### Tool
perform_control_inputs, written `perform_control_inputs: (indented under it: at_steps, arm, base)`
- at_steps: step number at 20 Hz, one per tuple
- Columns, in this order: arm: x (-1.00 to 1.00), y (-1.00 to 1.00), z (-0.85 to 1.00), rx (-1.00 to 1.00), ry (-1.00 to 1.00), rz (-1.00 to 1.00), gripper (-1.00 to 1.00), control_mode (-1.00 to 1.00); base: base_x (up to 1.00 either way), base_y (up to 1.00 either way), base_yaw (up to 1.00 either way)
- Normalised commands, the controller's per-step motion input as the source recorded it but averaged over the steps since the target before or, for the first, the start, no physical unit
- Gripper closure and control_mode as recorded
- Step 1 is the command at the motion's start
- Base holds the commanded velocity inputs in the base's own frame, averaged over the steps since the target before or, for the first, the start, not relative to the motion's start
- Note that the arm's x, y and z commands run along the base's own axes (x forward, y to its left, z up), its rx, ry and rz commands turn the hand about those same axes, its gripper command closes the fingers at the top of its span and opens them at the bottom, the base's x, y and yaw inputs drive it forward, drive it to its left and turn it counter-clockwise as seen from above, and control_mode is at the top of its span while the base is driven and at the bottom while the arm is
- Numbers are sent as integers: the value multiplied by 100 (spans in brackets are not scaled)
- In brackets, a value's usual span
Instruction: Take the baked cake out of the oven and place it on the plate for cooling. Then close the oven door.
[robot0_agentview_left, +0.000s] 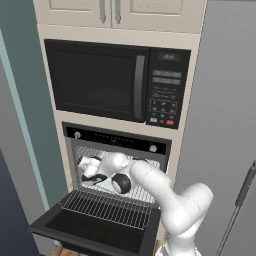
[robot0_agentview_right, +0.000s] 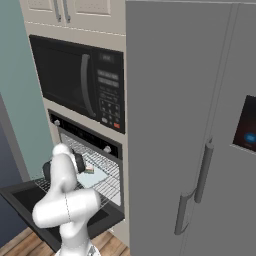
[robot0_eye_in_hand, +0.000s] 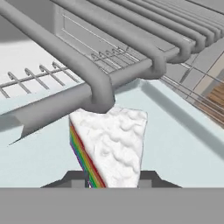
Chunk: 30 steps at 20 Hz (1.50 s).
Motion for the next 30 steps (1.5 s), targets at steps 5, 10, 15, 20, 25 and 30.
perform_control_inputs:
  at_steps: [5,10,15,20,25,30]
  arm:
    - [-86,18,22,0,-14,0,100,-100]
    - [-100,25,71,0,-16,0,100,-100]
    - [-100,0,90,8,-4,0,100,-100]
    - [-100,-5,93,19,0,0,100,-100]
    - [-100,-26,79,23,-6,0,100,-100]
    - [-100,-36,81,22,-13,0,100,-100]
  base:
    - [0,0,0]
    - [0,0,0]
    - [0,0,0]
    - [0,0,0]
    - [0,0,0]
    - [0,0,0]
